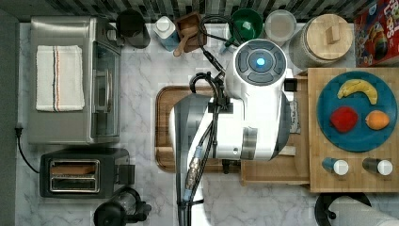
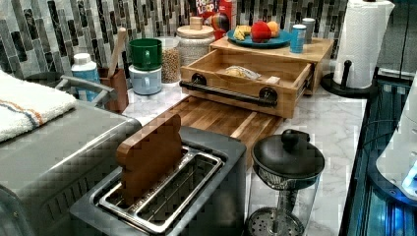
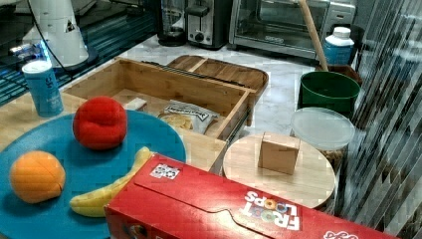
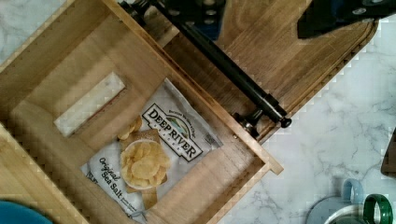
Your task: Close the drawer.
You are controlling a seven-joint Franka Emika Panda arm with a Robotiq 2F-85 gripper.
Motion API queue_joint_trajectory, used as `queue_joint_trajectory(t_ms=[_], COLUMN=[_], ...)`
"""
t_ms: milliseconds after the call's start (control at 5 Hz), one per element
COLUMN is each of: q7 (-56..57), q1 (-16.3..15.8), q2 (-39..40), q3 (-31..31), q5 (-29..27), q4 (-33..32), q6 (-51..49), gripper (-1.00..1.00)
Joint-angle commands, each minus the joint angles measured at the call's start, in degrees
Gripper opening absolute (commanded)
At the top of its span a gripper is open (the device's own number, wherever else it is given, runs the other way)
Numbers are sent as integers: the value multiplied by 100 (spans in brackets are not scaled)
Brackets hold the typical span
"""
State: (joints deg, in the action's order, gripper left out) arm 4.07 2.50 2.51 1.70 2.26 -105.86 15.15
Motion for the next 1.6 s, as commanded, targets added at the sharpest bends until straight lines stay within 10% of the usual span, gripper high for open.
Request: queue_joint_trajectory(t_ms=[200,400,1000,1200,1600], q7=[68,176,1294,1444,1776], q1=[22,28,-272,-292,-453], q2=[1,-31,-261,-388,-592], q3=[-17,-47,-343,-522,-698], q5=[20,-131,-325,-490,-344], q4=[2,-150,-742,-1000,-1828], q6=[11,124,300,361,1033], gripper=[-100,100,100,-100,-100])
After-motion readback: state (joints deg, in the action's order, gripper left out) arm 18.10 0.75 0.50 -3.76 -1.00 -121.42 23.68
